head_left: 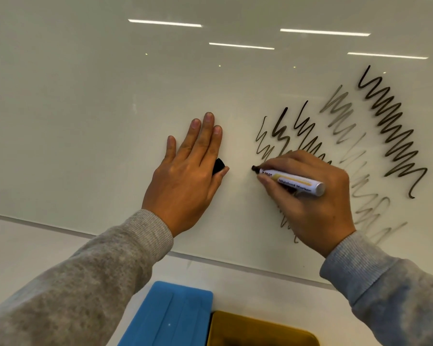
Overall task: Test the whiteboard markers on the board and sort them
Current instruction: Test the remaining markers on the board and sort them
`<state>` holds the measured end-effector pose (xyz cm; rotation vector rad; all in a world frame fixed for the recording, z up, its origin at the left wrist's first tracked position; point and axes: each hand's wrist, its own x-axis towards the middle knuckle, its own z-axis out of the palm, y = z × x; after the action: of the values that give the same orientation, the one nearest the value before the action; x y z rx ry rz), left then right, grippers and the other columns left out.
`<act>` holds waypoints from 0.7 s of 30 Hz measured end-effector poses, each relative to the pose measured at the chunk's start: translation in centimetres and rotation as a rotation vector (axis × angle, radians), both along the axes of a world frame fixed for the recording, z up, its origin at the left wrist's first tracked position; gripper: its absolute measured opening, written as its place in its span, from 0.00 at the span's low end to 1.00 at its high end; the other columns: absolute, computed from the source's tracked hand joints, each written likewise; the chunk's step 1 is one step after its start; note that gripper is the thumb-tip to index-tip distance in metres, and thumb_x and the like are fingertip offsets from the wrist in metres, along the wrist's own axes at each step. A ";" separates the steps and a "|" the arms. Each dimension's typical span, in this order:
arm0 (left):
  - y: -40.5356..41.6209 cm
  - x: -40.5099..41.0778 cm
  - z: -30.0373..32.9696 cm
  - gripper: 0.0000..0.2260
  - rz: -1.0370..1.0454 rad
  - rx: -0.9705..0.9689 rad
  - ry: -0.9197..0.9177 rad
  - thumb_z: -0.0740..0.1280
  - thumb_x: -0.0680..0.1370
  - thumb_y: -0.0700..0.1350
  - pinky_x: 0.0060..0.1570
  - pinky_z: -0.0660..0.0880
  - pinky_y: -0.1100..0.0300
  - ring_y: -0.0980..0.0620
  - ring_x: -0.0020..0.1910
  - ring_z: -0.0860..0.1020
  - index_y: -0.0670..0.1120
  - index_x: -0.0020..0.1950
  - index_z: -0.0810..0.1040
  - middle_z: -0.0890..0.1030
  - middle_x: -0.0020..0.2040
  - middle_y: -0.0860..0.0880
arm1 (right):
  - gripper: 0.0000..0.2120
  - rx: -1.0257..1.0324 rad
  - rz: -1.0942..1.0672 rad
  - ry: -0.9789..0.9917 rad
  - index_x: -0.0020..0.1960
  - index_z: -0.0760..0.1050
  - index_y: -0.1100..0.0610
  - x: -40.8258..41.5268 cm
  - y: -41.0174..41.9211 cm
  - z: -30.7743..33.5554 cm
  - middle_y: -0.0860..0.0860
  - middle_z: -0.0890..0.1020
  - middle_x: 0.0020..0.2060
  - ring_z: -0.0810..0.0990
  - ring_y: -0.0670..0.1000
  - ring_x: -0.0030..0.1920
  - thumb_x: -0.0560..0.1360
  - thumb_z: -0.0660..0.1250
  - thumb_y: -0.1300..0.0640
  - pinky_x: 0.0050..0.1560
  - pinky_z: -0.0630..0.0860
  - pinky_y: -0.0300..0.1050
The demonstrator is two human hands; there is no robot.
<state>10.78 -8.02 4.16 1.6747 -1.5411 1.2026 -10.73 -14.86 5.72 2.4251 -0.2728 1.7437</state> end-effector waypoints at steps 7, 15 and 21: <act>0.0 0.0 -0.1 0.30 0.006 -0.016 -0.006 0.48 0.85 0.57 0.75 0.60 0.41 0.45 0.81 0.48 0.43 0.82 0.48 0.46 0.82 0.45 | 0.07 0.021 -0.024 -0.004 0.53 0.84 0.57 -0.8 0.1 -0.8 0.49 0.84 0.47 0.81 0.45 0.45 0.76 0.73 0.57 0.49 0.78 0.34; 0.1 -0.2 -0.3 0.30 -0.013 0.004 0.014 0.50 0.85 0.56 0.76 0.59 0.40 0.45 0.81 0.47 0.43 0.82 0.48 0.45 0.82 0.45 | 0.06 0.042 -0.016 -0.011 0.52 0.85 0.57 -1.6 0.1 -0.9 0.49 0.84 0.45 0.82 0.46 0.45 0.76 0.74 0.58 0.47 0.80 0.40; 0.2 -0.1 -0.3 0.30 -0.004 0.004 0.012 0.52 0.85 0.56 0.75 0.60 0.40 0.45 0.81 0.48 0.42 0.82 0.49 0.46 0.82 0.44 | 0.06 0.036 -0.013 0.089 0.52 0.85 0.56 -1.5 0.2 -1.7 0.47 0.83 0.45 0.81 0.43 0.45 0.76 0.74 0.57 0.47 0.79 0.39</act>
<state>10.64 -7.83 3.89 1.6779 -1.5397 1.1861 -12.23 -14.69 4.03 2.5118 -0.3112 1.6346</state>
